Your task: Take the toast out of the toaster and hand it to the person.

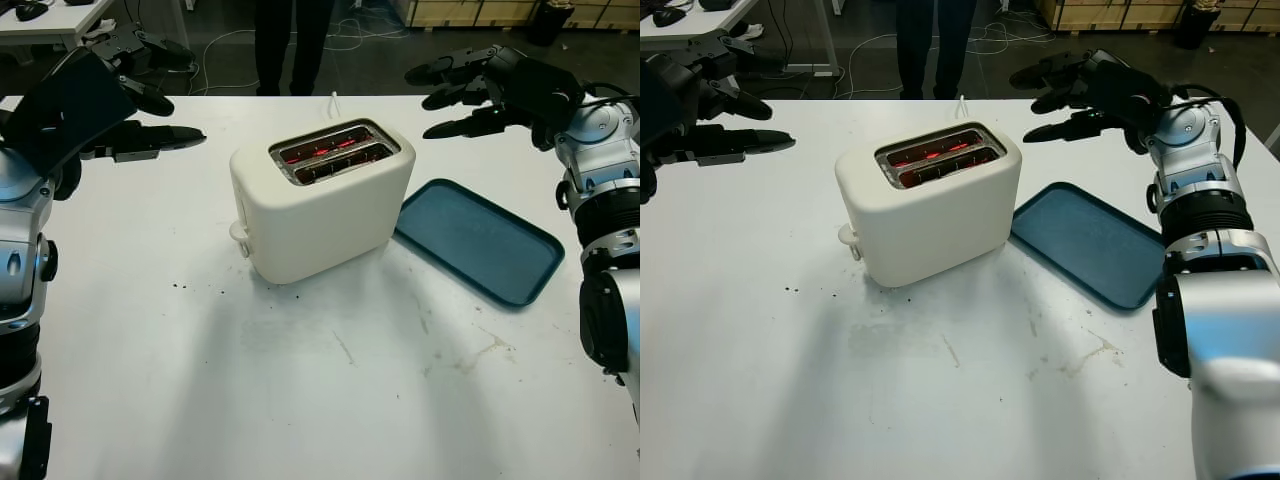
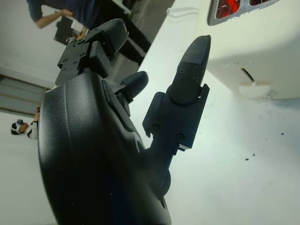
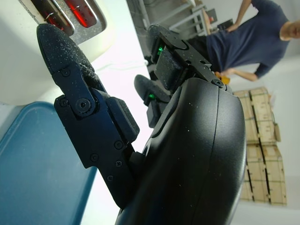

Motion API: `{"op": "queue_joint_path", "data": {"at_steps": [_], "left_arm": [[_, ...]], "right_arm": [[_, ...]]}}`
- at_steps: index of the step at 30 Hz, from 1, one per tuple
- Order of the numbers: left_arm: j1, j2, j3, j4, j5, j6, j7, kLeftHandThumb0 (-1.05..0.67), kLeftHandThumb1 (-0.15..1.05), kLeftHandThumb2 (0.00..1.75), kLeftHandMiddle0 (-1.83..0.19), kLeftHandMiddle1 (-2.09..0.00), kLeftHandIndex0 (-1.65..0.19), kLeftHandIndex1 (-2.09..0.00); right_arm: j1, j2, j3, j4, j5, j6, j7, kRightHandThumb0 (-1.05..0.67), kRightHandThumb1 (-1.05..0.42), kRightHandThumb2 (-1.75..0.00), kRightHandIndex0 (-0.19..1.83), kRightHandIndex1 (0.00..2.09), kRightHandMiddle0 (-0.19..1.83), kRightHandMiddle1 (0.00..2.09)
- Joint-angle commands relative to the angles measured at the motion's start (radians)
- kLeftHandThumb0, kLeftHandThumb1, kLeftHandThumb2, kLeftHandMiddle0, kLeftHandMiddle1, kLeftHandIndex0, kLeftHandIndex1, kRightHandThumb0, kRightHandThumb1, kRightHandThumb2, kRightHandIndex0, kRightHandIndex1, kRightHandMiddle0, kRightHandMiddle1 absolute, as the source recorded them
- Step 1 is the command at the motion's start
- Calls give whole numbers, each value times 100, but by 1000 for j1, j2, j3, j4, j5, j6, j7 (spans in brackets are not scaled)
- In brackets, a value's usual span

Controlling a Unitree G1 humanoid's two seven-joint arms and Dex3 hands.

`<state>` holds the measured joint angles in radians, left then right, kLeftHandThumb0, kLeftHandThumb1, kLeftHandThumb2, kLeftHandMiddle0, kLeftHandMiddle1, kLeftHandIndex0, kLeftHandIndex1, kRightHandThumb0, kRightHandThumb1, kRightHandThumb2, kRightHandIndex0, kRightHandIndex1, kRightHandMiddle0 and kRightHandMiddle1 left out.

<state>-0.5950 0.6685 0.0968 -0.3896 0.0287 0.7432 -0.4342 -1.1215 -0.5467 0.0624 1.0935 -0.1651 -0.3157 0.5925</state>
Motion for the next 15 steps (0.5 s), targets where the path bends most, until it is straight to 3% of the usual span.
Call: {"op": "queue_joint_path", "data": {"at_steps": [1,15], "left_arm": [[-8,-1,-1,0,0,-7,10,-35,80,0,0,-130,-9,-85],[-5,-2,3,-4,-2,-4,10,-34,80,0,0,-128,-9,-84]], "right_arm": [[-16,3,-3,-9,5,2,-4,-82,-70,0,35,67,63,1],[-12,0,-3,-11,4,10,-4,-77,-70,0,35,64,63,0]]}}
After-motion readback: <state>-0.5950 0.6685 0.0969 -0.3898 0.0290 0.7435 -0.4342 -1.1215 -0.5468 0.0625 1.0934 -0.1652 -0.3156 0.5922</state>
